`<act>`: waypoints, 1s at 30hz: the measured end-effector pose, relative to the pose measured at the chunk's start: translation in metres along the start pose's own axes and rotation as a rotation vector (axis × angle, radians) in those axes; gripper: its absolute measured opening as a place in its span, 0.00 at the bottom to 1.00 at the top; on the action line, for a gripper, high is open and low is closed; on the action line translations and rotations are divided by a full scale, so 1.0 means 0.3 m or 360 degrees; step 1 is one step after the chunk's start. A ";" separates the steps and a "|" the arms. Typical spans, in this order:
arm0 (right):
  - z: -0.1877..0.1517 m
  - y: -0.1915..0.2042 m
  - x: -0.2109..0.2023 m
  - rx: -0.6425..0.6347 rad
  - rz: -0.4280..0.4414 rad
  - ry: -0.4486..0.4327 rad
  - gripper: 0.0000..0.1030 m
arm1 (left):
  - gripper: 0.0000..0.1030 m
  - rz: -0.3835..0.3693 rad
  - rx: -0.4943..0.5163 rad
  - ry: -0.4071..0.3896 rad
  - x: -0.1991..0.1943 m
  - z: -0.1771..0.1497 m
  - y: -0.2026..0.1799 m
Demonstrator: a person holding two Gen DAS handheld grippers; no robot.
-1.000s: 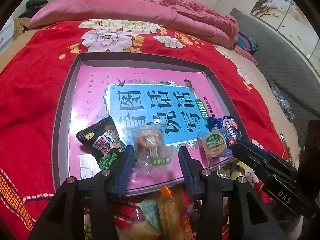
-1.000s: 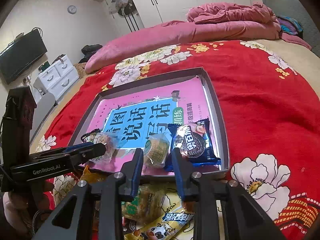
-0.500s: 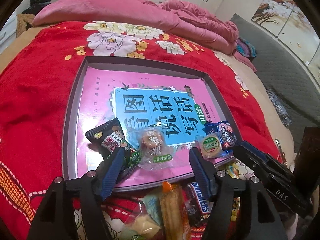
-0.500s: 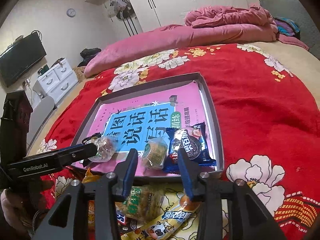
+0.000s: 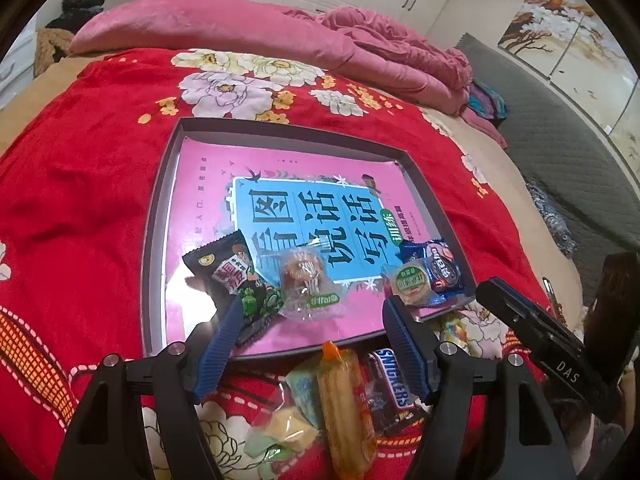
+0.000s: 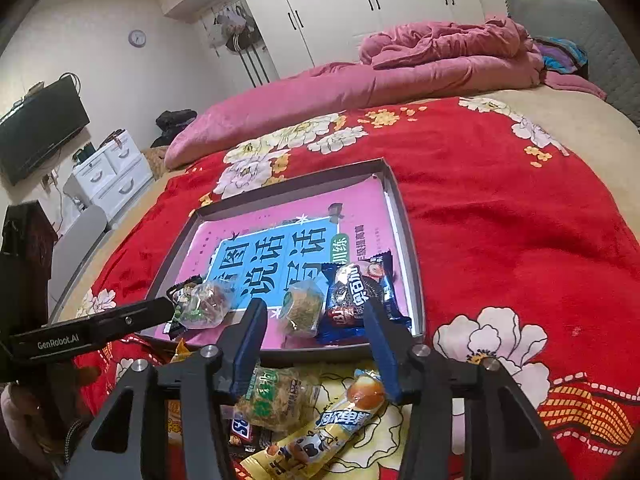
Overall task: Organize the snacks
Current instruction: 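Withdraw both open grippers from the tray toward the snack pile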
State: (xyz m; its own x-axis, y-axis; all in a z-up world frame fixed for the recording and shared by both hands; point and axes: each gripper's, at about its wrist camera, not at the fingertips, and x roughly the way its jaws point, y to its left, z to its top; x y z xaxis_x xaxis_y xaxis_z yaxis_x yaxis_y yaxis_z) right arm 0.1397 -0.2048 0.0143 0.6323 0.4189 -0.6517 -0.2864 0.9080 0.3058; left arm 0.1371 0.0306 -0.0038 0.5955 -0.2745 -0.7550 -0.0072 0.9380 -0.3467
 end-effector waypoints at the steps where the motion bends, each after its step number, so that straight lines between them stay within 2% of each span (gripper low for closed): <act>1: 0.000 0.000 -0.003 0.0003 -0.0002 -0.0003 0.51 | 0.72 -0.0001 -0.0003 -0.0001 -0.002 0.000 0.001; 6: -0.002 0.009 -0.017 -0.0008 -0.0010 -0.0013 0.51 | 0.72 -0.0029 -0.0016 -0.0016 -0.022 -0.004 0.001; 22: 0.000 0.018 -0.069 -0.0008 -0.0034 -0.0053 0.56 | 0.73 -0.0007 -0.0036 -0.0037 -0.068 -0.013 0.006; 30: -0.005 0.014 -0.089 -0.0013 -0.0039 -0.0049 0.56 | 0.73 0.0015 -0.0027 -0.0004 -0.077 -0.025 0.003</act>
State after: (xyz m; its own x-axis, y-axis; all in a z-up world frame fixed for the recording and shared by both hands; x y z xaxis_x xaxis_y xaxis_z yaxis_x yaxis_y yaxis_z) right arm 0.1205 -0.2121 0.0320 0.6611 0.3964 -0.6371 -0.2764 0.9180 0.2843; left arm 0.1172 0.0361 0.0092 0.5973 -0.2651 -0.7569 -0.0266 0.9367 -0.3490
